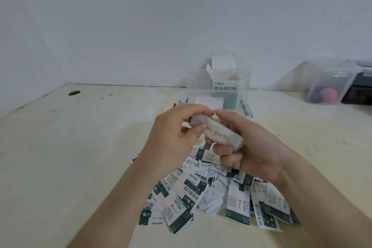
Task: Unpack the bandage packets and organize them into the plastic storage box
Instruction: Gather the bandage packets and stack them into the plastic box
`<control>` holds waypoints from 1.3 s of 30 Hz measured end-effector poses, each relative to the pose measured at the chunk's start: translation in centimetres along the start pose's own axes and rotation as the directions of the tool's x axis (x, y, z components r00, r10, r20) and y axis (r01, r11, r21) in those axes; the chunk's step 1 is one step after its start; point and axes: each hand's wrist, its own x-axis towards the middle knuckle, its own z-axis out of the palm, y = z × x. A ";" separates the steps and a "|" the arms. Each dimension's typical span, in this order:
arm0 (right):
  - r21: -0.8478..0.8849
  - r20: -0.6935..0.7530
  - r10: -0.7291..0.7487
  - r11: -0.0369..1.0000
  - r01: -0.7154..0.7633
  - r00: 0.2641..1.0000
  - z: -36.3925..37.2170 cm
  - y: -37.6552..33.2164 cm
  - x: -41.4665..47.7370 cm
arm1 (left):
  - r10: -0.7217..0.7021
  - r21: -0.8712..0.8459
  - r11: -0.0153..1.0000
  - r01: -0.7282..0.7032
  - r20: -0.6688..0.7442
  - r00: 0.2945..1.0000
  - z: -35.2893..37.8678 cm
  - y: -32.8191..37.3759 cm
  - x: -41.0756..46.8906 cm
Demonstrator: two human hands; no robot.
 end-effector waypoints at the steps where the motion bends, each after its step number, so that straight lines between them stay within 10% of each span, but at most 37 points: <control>1: 0.009 -0.025 -0.026 1.000 0.026 0.999 0.0 -0.1 0.0 | -0.021 -0.002 1.000 0.021 -0.020 1.000 -0.1 0.0 0.1; 17: -0.105 -0.349 -0.291 0.957 0.272 0.891 1.7 0.9 0.3 | 0.057 0.214 0.973 -0.085 0.137 0.989 2.2 0.9 -1.0; 25: -0.066 -0.336 -0.330 0.943 0.327 0.882 1.5 0.5 0.2 | -0.239 -0.298 0.933 0.203 -0.089 0.967 0.2 1.3 0.2; 31: -0.059 -0.133 -0.280 0.960 0.275 0.951 1.5 0.7 0.1 | -0.081 -0.103 0.993 0.055 -0.267 0.960 -0.1 0.7 0.0; 39: -0.269 0.164 -0.011 0.962 0.055 0.986 0.4 0.1 -0.5 | -0.061 -0.038 0.997 0.065 0.093 0.994 -1.2 1.3 -0.3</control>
